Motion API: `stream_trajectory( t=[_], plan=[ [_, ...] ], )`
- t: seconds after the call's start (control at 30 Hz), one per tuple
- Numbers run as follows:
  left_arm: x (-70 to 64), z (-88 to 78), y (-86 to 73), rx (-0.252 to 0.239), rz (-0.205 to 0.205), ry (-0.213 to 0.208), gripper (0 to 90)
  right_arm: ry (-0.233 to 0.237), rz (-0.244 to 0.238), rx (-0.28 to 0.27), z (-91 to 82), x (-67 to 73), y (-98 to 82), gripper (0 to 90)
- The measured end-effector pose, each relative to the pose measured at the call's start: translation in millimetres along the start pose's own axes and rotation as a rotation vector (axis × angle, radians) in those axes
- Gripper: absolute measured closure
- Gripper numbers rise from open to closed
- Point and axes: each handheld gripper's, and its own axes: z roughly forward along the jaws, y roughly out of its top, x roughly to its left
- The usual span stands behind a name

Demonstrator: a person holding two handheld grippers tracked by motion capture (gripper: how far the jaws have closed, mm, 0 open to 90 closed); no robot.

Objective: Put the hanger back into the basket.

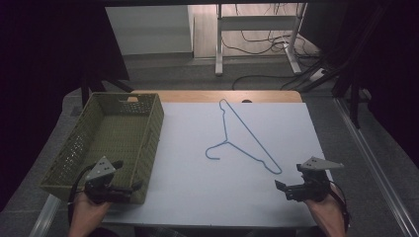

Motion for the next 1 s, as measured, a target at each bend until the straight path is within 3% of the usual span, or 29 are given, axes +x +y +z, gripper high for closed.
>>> stream_trajectory(
  t=[0.27, 0.6, 1.0],
  plan=[
    [1.0, 1.5, 0.0, -0.016, -0.025, -0.036, 1.7, -0.006, 0.011, 0.017, 2.2, 0.3, -0.7, 0.0],
    [-1.2, 3.9, 0.7, -0.009, -0.02, -0.033, 1.1, -0.015, 0.015, 0.032, 2.5, -1.2, -1.8, 0.0],
    [-5.1, 0.5, 6.4, -0.038, -0.025, -0.045, 0.8, -0.018, -0.001, 0.016, 0.5, 0.2, 3.7, 0.0]
  ],
)
